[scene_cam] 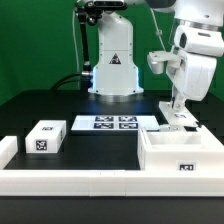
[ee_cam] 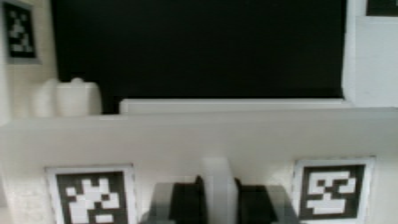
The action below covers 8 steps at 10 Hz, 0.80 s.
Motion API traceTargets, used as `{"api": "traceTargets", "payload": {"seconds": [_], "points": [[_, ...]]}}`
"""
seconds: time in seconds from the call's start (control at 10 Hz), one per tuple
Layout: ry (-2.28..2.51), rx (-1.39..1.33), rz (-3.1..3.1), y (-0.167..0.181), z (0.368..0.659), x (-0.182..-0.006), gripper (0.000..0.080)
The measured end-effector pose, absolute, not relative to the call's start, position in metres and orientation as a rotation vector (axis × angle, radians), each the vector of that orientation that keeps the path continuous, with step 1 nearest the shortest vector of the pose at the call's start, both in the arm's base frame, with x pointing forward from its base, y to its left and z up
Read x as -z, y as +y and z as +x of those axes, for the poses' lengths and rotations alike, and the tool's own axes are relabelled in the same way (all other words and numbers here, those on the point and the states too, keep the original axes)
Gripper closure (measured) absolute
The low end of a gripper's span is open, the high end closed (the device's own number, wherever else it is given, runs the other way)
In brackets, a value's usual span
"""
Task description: Assemble cabinet
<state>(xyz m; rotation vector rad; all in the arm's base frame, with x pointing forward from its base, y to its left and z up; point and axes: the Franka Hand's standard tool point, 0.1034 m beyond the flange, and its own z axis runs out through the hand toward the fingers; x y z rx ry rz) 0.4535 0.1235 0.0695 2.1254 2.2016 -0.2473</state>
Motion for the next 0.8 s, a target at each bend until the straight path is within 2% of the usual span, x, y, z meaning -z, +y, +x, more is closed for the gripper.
{"api": "traceTargets", "payload": {"seconds": [0.8], "points": [[2.189, 0.25, 2.14, 0.1201, 0.4634, -0.0667, 0.0737]]}}
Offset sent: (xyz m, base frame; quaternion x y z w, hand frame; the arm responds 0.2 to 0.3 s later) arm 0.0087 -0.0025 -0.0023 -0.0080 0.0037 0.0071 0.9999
